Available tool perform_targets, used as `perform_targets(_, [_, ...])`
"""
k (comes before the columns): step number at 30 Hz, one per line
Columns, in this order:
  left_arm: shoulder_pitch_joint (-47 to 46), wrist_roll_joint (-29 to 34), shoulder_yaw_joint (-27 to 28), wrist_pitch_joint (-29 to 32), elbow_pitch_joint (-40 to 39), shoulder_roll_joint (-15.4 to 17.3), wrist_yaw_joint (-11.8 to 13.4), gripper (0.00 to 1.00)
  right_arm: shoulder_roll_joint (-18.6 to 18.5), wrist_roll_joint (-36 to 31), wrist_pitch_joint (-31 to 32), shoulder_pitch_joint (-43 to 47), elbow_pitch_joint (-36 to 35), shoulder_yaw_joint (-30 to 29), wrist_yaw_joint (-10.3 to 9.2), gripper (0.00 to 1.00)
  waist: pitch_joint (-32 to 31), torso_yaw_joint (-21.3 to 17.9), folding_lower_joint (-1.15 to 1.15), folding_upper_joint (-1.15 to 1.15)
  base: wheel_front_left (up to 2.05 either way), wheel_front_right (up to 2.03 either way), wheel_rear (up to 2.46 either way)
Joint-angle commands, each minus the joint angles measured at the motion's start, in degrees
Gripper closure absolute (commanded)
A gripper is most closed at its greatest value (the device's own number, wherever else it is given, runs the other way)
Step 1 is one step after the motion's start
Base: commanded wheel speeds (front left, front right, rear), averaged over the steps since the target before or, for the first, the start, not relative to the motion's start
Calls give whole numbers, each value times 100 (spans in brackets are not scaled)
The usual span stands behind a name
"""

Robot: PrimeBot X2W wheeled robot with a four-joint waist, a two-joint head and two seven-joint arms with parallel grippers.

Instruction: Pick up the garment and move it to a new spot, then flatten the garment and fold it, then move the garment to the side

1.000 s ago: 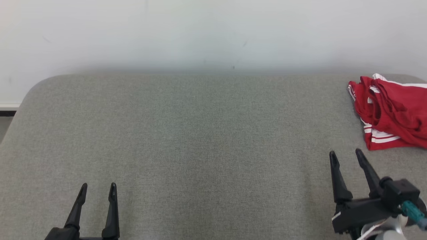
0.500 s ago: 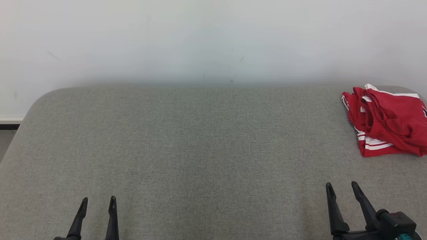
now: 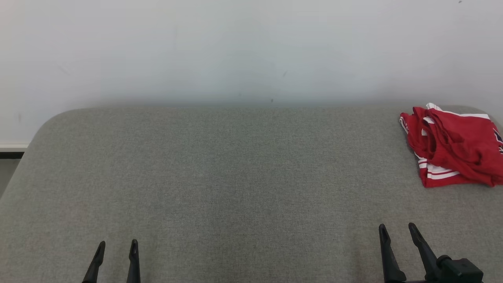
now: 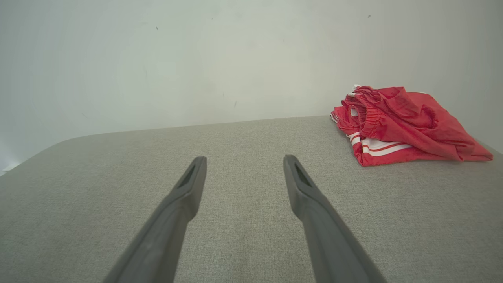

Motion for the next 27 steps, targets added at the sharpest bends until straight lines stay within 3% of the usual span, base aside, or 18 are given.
perform_targets(1, [56,-82,8,-17,25,-15,2,0,21,-23,-22,46,10,-15,-17,0,-2,-6,0,0,0,0,0])
perform_targets(8, [52,-98,6,-17,39,-15,-28,0,42,-28,-40,44,37,-20,-17,0,-23,-24,0,0,0,0,0])
perform_targets(9, [3,-84,-2,0,65,-9,-18,100,23,-6,-12,3,58,-4,0,100,-24,-24,0,0,0,0,0])
perform_targets(12, [33,-121,-5,33,230,-44,-17,100,29,13,-3,56,215,5,0,100,-23,-25,0,0,0,0,0])
perform_targets(27, [-187,-1704,144,467,265,-126,-57,100,27,1655,308,-182,298,-114,-1,100,2,-43,0,0,0,0,0])
